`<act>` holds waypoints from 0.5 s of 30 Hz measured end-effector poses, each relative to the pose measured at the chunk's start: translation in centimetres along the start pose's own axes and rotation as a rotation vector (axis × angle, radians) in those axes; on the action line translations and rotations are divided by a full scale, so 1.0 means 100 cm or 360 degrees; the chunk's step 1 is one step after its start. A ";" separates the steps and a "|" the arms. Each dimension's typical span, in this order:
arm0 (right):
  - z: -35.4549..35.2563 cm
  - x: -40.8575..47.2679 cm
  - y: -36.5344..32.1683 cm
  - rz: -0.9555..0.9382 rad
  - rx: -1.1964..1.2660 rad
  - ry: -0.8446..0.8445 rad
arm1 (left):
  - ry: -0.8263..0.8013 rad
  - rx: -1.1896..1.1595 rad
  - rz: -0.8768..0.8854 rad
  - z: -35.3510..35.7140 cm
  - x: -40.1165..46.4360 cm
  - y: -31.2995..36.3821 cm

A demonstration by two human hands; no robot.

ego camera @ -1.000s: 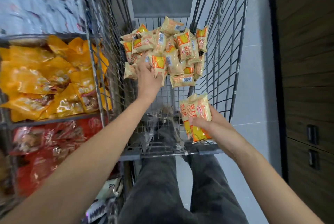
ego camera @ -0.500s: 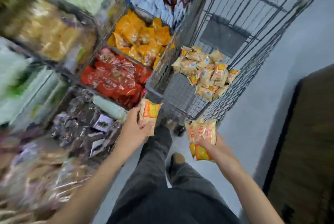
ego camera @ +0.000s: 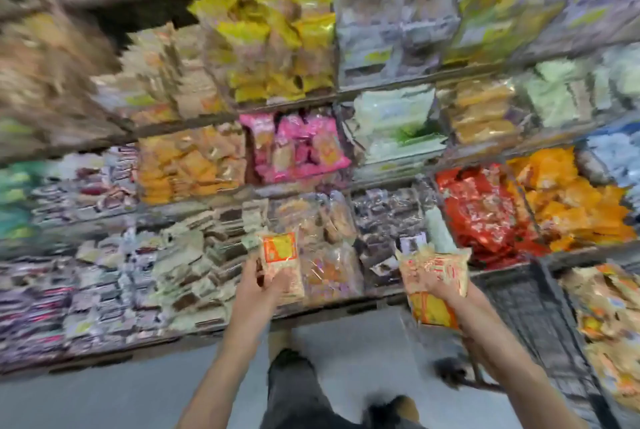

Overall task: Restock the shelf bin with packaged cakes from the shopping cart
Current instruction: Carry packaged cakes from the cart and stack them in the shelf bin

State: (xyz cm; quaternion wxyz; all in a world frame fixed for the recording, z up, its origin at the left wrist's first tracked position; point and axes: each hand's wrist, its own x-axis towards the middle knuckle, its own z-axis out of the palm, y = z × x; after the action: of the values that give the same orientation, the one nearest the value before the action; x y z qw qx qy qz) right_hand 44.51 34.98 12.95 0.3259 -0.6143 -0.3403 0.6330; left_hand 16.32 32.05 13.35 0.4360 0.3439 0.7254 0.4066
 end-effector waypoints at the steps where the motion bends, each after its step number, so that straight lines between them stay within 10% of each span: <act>1: 0.022 0.007 -0.014 -0.0057 -0.0049 -0.0003 | 0.0013 -0.0044 0.0010 -0.017 0.007 0.005; 15: 0.322 0.095 -0.162 -0.0594 -0.0346 -0.0472 | 0.0167 0.0144 0.0638 -0.253 0.169 0.101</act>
State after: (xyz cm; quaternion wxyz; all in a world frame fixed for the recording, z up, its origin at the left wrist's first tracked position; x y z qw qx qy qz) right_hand 11.96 50.88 21.61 0.3156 -0.4728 -0.5577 0.6048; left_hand -11.76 43.51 23.71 0.2921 0.4788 0.6818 0.4697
